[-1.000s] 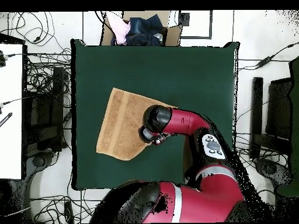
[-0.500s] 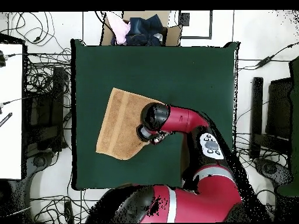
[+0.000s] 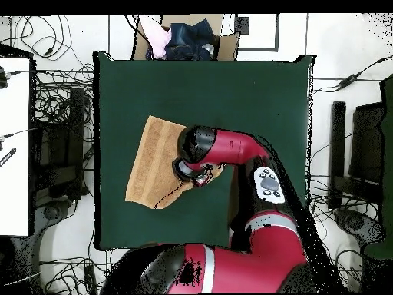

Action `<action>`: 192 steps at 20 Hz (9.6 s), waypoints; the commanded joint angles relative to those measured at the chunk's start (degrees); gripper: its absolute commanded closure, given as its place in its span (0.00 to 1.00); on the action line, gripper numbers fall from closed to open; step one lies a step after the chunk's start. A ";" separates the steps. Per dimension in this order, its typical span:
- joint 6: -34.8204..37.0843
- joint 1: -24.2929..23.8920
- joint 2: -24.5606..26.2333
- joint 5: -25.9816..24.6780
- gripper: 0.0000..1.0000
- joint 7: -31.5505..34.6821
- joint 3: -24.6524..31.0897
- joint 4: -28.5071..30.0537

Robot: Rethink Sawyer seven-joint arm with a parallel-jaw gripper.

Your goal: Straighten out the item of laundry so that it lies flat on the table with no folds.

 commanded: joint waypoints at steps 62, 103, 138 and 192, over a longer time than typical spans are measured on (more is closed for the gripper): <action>1.13 8.29 16.73 5.18 0.00 13.93 -3.10 -25.92; -0.82 14.16 35.90 14.05 0.00 26.16 -5.78 -55.00; -0.35 14.37 48.97 14.49 1.00 32.37 -2.44 -73.59; -8.29 14.42 5.79 18.23 1.00 15.62 -7.05 -16.93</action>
